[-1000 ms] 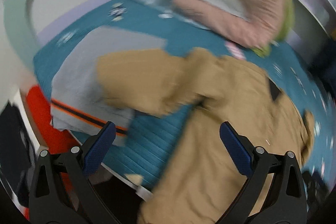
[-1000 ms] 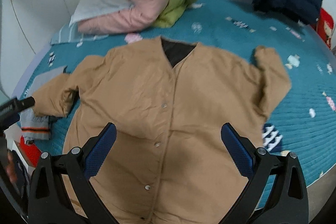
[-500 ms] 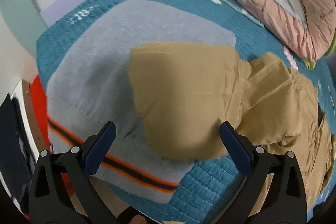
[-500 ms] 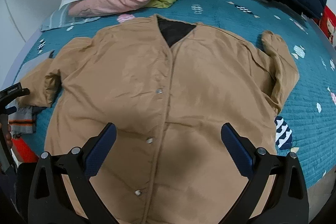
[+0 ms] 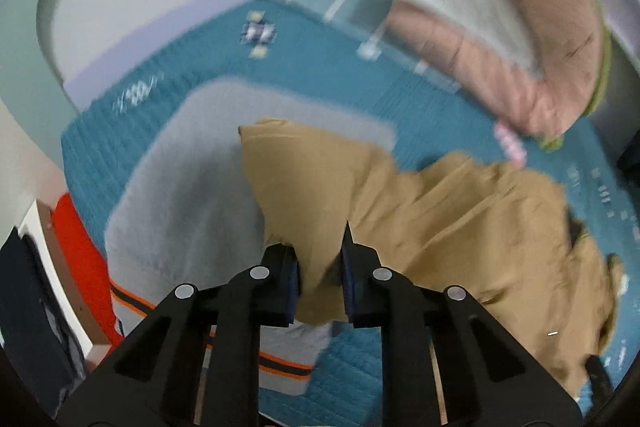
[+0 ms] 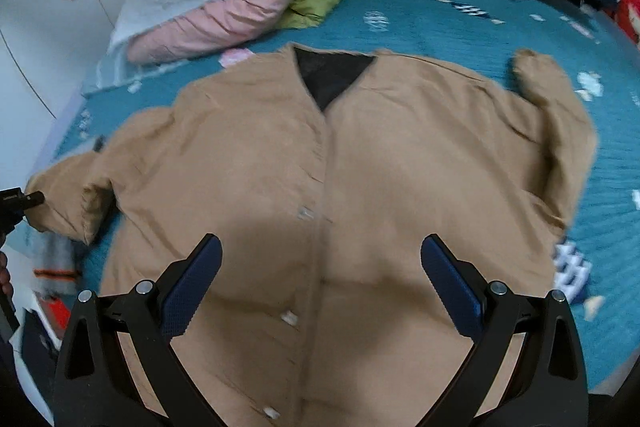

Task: Fold large clothes

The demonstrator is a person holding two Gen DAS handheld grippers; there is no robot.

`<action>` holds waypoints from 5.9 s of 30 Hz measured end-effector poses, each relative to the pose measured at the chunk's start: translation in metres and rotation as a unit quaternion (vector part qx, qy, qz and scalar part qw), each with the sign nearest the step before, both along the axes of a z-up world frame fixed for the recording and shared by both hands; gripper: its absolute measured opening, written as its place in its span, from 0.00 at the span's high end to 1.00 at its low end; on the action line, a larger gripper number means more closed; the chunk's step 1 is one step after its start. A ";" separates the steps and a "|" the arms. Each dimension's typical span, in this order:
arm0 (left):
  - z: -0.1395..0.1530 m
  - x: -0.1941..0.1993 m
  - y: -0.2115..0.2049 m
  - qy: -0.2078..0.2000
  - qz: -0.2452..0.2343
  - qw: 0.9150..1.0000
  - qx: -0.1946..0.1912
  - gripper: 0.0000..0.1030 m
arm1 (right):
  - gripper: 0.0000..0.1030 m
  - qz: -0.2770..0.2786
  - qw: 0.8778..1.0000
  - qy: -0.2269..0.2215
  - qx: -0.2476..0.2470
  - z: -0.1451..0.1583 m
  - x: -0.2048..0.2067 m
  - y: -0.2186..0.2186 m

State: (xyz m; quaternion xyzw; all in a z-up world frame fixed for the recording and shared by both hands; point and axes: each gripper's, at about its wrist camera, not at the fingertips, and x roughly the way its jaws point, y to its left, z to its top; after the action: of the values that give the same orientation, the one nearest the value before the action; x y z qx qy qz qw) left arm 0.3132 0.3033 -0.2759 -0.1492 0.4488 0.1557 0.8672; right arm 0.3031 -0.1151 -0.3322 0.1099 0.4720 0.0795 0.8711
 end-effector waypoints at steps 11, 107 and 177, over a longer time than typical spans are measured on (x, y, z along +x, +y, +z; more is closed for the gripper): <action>0.144 0.009 -0.046 -0.159 -0.087 0.982 0.045 0.84 | 0.86 0.115 0.986 0.056 0.103 -0.039 0.085 0.132; -0.131 0.092 -0.494 0.104 -0.415 0.904 -0.015 0.21 | 0.86 -0.359 0.912 -0.038 0.194 -0.049 -0.049 -0.421; -0.056 0.113 -0.213 0.068 -0.228 0.964 -0.121 0.19 | 0.60 -0.107 0.979 0.008 0.176 0.000 0.058 -0.078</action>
State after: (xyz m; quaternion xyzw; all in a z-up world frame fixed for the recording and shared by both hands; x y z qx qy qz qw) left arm 0.4260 0.0902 -0.3317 -0.1359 0.5446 -0.0916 0.8225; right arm 0.3608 -0.1927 -0.3323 0.3118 0.4426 0.0669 0.8381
